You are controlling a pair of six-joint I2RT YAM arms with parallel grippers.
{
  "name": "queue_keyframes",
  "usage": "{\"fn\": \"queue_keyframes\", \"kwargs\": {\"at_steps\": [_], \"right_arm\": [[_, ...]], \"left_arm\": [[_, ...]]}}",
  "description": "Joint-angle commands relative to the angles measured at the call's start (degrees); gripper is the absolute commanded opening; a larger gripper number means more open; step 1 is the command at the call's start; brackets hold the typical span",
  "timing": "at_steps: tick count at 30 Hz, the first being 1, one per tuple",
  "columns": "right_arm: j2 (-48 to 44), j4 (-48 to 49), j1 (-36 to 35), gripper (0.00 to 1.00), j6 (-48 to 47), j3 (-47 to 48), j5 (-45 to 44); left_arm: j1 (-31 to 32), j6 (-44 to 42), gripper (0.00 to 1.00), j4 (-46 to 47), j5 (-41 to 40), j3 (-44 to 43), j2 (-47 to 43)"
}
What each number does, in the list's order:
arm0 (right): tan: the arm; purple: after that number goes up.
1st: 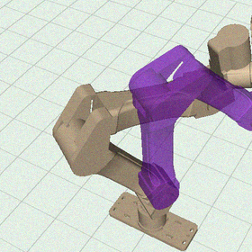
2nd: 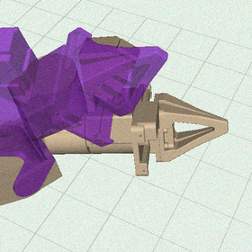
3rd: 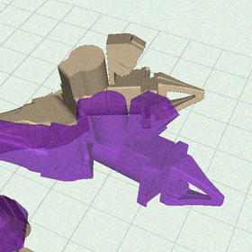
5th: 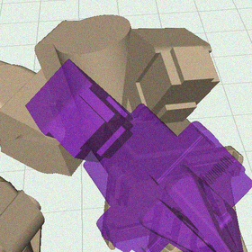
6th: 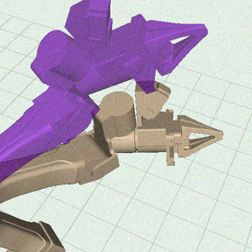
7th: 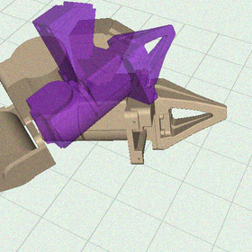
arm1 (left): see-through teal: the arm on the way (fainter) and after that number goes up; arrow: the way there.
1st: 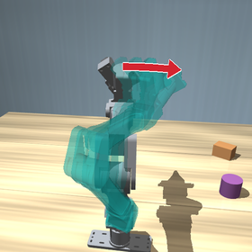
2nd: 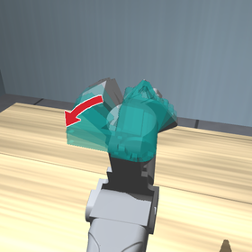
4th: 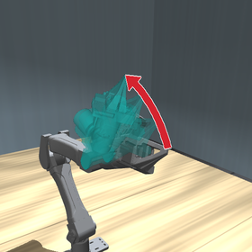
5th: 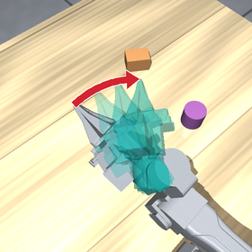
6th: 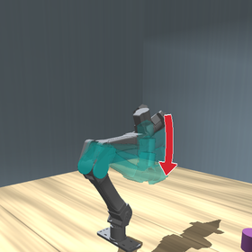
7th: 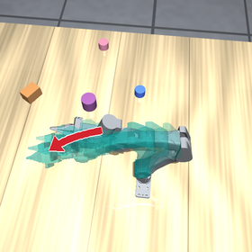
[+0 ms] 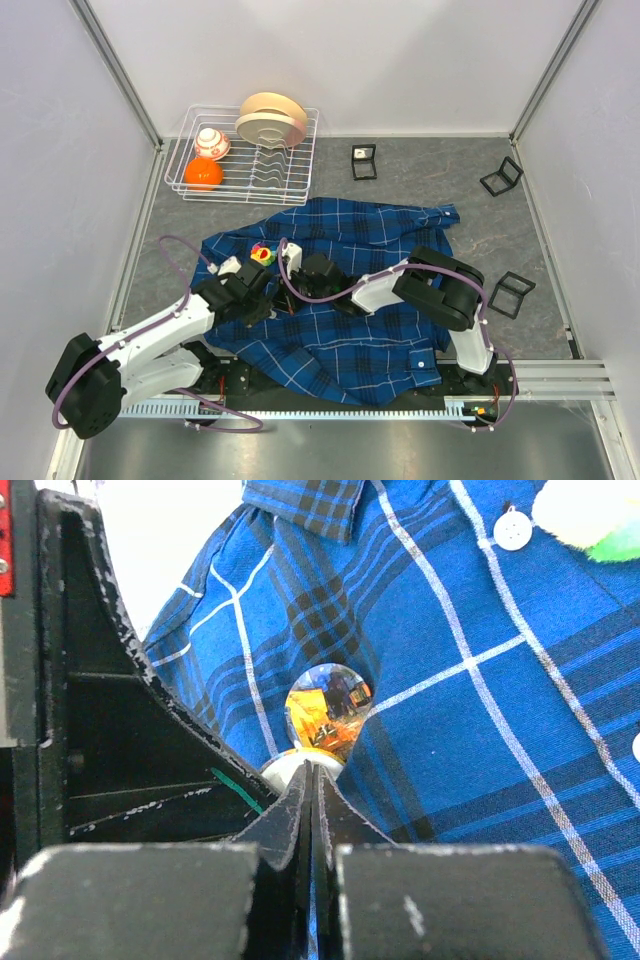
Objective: Remove the brooch from the garment
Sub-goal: Open the brooch with the flattened clothing.
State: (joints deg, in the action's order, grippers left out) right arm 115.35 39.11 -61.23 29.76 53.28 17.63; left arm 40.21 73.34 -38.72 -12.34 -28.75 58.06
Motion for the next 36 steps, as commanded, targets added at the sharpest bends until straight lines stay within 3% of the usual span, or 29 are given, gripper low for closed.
{"fn": "queue_keyframes", "kwargs": {"at_steps": [1, 2, 4, 6, 8, 12, 18, 36], "right_arm": [[-1.1, -6.3, -3.9, 0.01, 0.1, 2.6, 5.7], [-1.4, -12.6, -3.6, 0.01, -0.7, 3.8, 4.3], [-1.9, -16.1, -3.7, 0.01, -2.2, 4.6, 1.6], [-3.5, -14.6, -3.2, 0.06, -0.2, 3.0, 1.8], [-4.3, -10.6, -0.5, 0.17, 3.4, 1.0, 4.9], [-4.4, -7.5, 3.7, 0.24, 5.3, 0.2, 9.0], [-1.5, 0.8, 4.0, 0.25, 7.8, -0.4, 14.0], [3.4, -2.7, 4.0, 0.17, 7.3, 3.9, 11.6]], "left_arm": [[-0.7, -0.7, 0.02, 7.3, -4.1, 0.0, 0.9], [-0.7, -0.4, 0.02, 6.7, -4.0, 0.4, 0.7], [-0.7, 1.2, 0.02, 6.5, -3.5, 1.9, -0.2], [-0.7, 2.0, 0.02, 6.4, -2.9, 3.6, -2.3], [-0.7, 2.2, 0.02, 5.8, -2.8, 4.6, -3.4], [-0.7, 1.3, 0.02, 4.6, -2.5, 5.2, -4.9], [-0.6, -0.3, 0.02, 3.1, -2.5, 4.1, -4.4], [-0.6, -3.6, 0.02, 2.1, -2.8, 2.7, -3.4]]}}
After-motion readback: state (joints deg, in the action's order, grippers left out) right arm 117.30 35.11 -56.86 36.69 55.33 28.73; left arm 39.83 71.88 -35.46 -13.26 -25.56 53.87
